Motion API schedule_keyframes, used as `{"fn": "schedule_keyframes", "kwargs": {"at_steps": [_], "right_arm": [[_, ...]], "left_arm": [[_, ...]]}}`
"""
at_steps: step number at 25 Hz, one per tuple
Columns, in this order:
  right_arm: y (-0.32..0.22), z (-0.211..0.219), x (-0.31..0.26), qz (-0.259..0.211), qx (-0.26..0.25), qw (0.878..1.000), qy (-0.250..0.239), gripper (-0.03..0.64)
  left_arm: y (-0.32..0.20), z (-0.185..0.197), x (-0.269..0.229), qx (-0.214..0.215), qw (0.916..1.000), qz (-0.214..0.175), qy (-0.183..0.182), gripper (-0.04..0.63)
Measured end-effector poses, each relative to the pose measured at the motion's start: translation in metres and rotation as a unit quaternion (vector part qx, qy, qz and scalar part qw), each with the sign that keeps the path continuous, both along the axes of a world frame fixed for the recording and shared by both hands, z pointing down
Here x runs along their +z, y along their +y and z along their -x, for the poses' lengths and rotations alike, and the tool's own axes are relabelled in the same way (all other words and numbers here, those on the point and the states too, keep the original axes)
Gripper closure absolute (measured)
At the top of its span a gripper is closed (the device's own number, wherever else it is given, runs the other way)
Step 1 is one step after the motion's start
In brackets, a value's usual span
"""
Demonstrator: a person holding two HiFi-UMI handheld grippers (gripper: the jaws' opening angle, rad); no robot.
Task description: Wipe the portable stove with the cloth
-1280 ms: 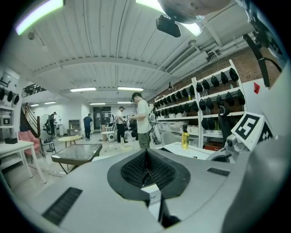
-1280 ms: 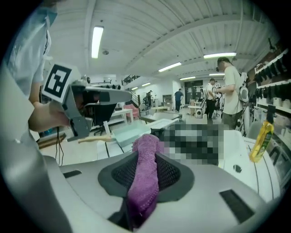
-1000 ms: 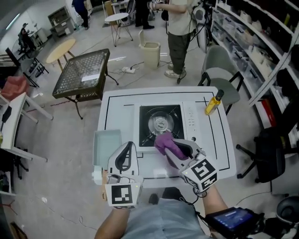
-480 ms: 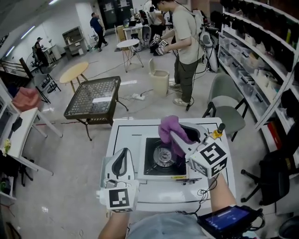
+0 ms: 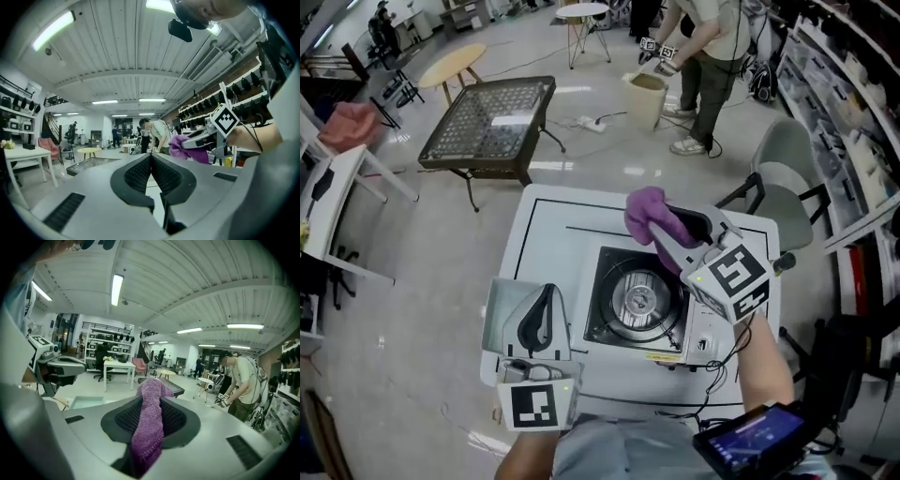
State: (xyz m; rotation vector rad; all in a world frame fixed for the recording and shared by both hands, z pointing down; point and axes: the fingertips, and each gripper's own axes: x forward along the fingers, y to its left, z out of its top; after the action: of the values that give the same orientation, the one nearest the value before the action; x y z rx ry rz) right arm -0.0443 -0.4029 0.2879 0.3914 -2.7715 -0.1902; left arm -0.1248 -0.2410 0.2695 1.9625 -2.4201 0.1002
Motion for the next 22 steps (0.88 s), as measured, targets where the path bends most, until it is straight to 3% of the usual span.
{"fn": "schedule_keyframes", "kwargs": {"at_steps": [6,12,22], "right_arm": [[-0.010,0.067,0.095,0.020,-0.110,0.988,0.107,0.495],[0.002,0.109,0.163,0.029,-0.215,0.958,0.186,0.495],[0.005,0.135,0.193,0.032,-0.259,0.937,0.232,0.499]], "left_arm": [[-0.002,0.025,0.051,-0.044,0.9967,0.051,0.045,0.577],[0.010,0.042,0.084,-0.087,0.9907,0.087,0.059,0.577],[0.029,0.065,0.090,-0.129,0.9854,0.100,0.050,0.577]]}}
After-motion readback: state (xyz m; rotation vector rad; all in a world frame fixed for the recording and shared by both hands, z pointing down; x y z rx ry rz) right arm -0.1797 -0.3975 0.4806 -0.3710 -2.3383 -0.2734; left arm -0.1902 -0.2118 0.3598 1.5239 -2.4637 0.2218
